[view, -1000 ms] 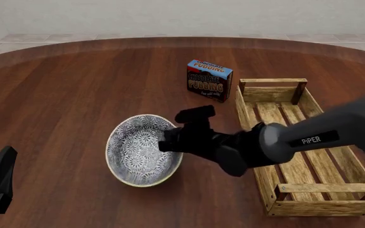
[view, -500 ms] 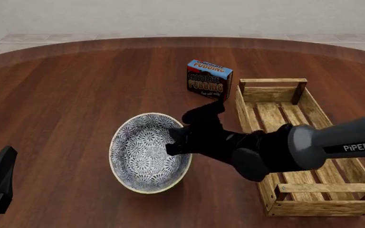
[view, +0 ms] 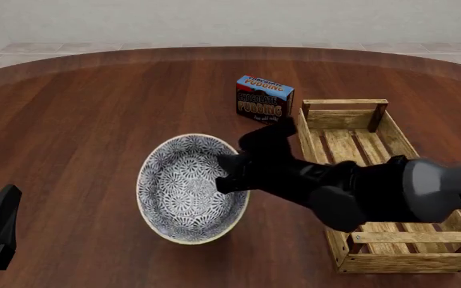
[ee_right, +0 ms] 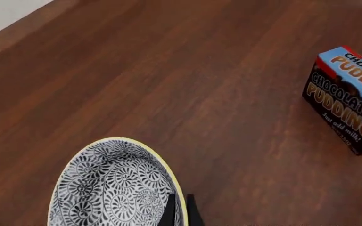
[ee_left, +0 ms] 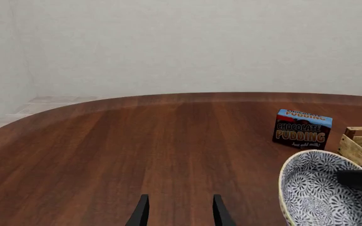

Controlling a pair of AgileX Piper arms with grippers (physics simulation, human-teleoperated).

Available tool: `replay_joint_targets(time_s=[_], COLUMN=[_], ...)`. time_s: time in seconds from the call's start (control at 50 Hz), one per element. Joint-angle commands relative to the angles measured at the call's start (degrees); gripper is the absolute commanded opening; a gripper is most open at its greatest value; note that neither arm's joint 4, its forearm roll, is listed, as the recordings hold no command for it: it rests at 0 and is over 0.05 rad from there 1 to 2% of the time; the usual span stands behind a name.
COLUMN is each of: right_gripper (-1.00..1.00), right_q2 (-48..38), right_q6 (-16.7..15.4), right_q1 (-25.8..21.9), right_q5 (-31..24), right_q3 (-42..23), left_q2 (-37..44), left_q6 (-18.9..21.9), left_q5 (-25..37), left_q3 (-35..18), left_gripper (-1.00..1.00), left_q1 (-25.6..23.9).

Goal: Pick up the bowl on the left and put it in the tray.

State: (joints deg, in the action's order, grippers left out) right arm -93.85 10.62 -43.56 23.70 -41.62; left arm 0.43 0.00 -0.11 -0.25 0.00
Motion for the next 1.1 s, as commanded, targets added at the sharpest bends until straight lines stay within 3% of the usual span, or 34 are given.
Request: replay_joint_targets(time_s=[0.02,1.1], right_gripper=[-1.0,-1.0], right_q2=[3.65,17.26], right_q6=[1.64,1.81], right_q1=[-0.63,1.46], right_q5=[-0.59,-4.7], right_q3=[1.19,4.19], left_q2=[0.0,0.0], left_q6=[0.0,0.0], left_q5=[0.0,0.0], left_q3=[0.0,0.0], left_gripper=[1.0,1.0], left_q1=[0.0,0.0])
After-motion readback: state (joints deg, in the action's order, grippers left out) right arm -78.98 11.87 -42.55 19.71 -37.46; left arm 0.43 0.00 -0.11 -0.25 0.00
